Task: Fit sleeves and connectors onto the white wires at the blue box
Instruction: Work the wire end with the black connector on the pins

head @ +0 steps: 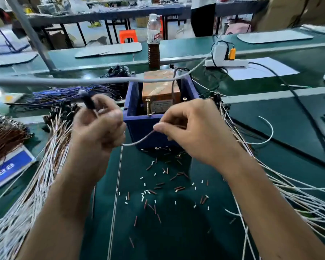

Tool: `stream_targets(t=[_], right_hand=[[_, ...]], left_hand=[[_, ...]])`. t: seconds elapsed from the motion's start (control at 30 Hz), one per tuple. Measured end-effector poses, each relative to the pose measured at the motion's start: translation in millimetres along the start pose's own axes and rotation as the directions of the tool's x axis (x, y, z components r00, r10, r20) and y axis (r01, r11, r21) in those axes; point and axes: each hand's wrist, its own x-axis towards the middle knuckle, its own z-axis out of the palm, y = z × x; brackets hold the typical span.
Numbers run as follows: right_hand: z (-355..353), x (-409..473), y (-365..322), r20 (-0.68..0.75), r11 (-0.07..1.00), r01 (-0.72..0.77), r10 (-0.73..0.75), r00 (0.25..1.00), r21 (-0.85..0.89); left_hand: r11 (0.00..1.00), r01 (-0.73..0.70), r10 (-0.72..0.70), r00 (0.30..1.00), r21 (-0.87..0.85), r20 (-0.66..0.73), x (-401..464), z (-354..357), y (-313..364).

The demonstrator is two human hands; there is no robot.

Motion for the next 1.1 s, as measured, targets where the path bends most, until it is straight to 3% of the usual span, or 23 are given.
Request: stream_targets(t=[0.1,0.23,0.37,1.1], right_hand=[[18,-14,17,-0.007,0.998,0.008,-0.007,1.000,0.055],[31,-27,33,-0.051,0.994,0.062,-0.057,0.997,0.093],[39,-30,41,-0.121,0.989,0.102,-0.089,0.989,0.110],[51,-40,54,-0.196,0.975,-0.017,0.061,0.979,0.223]], left_hand=[[0.938,-0.048,0.048,0.999,0.343,0.011,-10,17,-17],[0.869,-0.103,0.075,0.994,0.484,0.077,-15,20,-29],[0.716,-0.233,0.140,0.971,0.658,0.192,-18,23,-40],[0.524,-0.244,0.260,0.958,0.816,0.119,-21,17,-64]])
